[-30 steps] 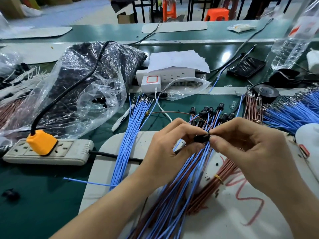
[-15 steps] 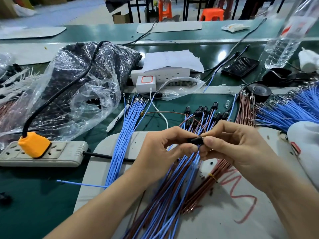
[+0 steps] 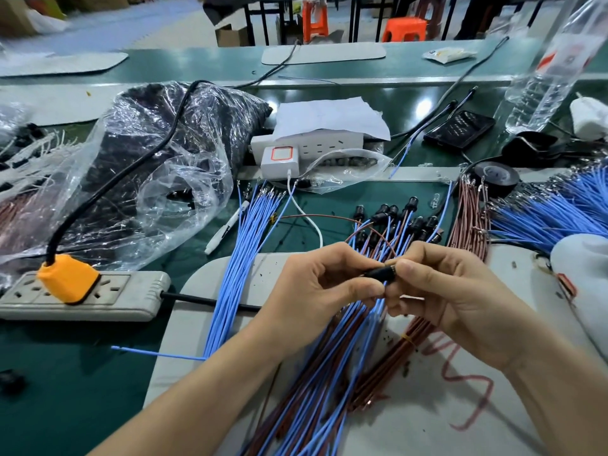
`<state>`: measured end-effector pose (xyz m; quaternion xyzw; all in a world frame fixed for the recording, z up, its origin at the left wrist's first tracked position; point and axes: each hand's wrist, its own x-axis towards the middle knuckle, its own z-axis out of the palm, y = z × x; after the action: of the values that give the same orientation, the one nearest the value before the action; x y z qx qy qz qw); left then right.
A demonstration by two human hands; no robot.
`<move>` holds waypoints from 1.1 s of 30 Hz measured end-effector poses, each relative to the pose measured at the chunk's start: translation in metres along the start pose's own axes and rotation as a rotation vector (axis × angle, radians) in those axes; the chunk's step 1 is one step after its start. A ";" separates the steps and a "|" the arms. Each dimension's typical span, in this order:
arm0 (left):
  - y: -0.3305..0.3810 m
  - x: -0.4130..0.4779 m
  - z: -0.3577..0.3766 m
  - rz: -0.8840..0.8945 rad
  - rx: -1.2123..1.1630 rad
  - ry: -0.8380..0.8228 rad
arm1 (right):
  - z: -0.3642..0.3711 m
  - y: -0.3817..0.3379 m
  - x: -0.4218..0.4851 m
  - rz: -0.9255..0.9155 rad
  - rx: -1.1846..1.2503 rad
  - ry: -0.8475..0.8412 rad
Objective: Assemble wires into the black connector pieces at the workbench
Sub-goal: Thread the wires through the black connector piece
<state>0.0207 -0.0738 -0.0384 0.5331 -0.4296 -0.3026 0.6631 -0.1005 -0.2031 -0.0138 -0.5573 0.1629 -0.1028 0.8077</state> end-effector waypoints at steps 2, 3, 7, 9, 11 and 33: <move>0.000 0.000 0.001 -0.008 -0.008 -0.003 | 0.000 0.001 0.001 0.021 0.044 -0.009; 0.001 0.000 0.000 -0.010 -0.010 -0.005 | 0.000 0.002 0.001 0.030 0.060 -0.011; 0.001 0.000 -0.003 -0.013 -0.007 -0.007 | -0.002 0.003 0.002 0.035 0.064 -0.010; 0.000 0.000 -0.003 -0.023 0.012 -0.011 | -0.005 0.001 0.001 0.006 -0.038 -0.009; 0.000 0.000 -0.004 -0.044 0.029 -0.015 | -0.006 -0.001 0.000 -0.028 -0.132 -0.006; -0.004 -0.002 -0.003 -0.088 0.081 -0.063 | -0.009 -0.002 0.000 -0.042 -0.250 -0.010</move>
<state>0.0230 -0.0721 -0.0429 0.5679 -0.4384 -0.3305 0.6132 -0.1043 -0.2117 -0.0150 -0.6574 0.1585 -0.0957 0.7304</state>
